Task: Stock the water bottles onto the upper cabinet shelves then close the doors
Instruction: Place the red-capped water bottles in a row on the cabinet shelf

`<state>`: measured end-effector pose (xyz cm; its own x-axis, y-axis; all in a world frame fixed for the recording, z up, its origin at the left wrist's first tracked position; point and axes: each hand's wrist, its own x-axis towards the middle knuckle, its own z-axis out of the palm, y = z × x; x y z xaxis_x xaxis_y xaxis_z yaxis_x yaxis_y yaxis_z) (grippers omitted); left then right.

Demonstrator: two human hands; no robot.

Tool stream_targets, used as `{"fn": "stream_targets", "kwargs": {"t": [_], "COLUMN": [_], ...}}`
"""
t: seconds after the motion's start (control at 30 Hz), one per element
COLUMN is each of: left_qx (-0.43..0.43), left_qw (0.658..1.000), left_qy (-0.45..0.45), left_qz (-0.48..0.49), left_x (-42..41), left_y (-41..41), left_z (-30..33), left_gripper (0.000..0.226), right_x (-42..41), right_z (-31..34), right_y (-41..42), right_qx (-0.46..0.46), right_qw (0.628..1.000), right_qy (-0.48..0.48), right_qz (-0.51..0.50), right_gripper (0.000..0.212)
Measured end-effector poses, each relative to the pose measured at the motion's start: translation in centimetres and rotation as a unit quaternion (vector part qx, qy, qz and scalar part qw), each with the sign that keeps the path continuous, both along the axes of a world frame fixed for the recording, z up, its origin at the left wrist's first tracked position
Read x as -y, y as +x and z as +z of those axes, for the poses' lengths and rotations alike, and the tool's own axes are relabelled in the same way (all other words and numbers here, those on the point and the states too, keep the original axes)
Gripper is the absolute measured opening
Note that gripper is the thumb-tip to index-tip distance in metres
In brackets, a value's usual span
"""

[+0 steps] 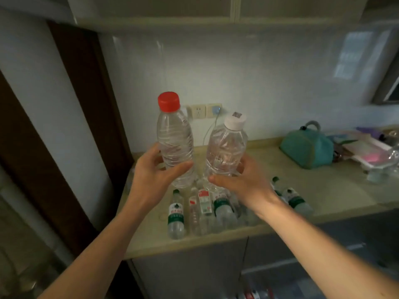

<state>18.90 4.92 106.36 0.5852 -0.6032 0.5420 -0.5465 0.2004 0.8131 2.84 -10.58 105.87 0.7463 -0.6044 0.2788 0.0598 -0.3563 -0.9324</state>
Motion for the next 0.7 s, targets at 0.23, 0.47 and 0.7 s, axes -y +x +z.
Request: {"fn": "stream_targets", "kwargs": {"t": [0.23, 0.47, 0.7], "left_qx": [0.042, 0.045, 0.084], "left_qw": [0.996, 0.982, 0.966], "left_qy": [-0.062, -0.114, -0.156], "left_qz": [0.045, 0.143, 0.190], "left_x": [5.5, 8.9, 11.8], "left_y": [2.8, 7.5, 14.5], "left_z": [9.6, 18.3, 27.1], "left_gripper": [0.042, 0.034, 0.050], "right_x": [6.1, 12.4, 15.9], "right_z": [9.5, 18.9, 28.5], "right_y": [3.7, 10.2, 18.7], "right_qx": [0.085, 0.179, 0.269], "right_qw": [0.993, 0.974, 0.948], "right_qy": [-0.074, -0.118, -0.144], "right_qz": [0.031, 0.075, 0.094], "right_gripper": [0.056, 0.069, 0.070]}}
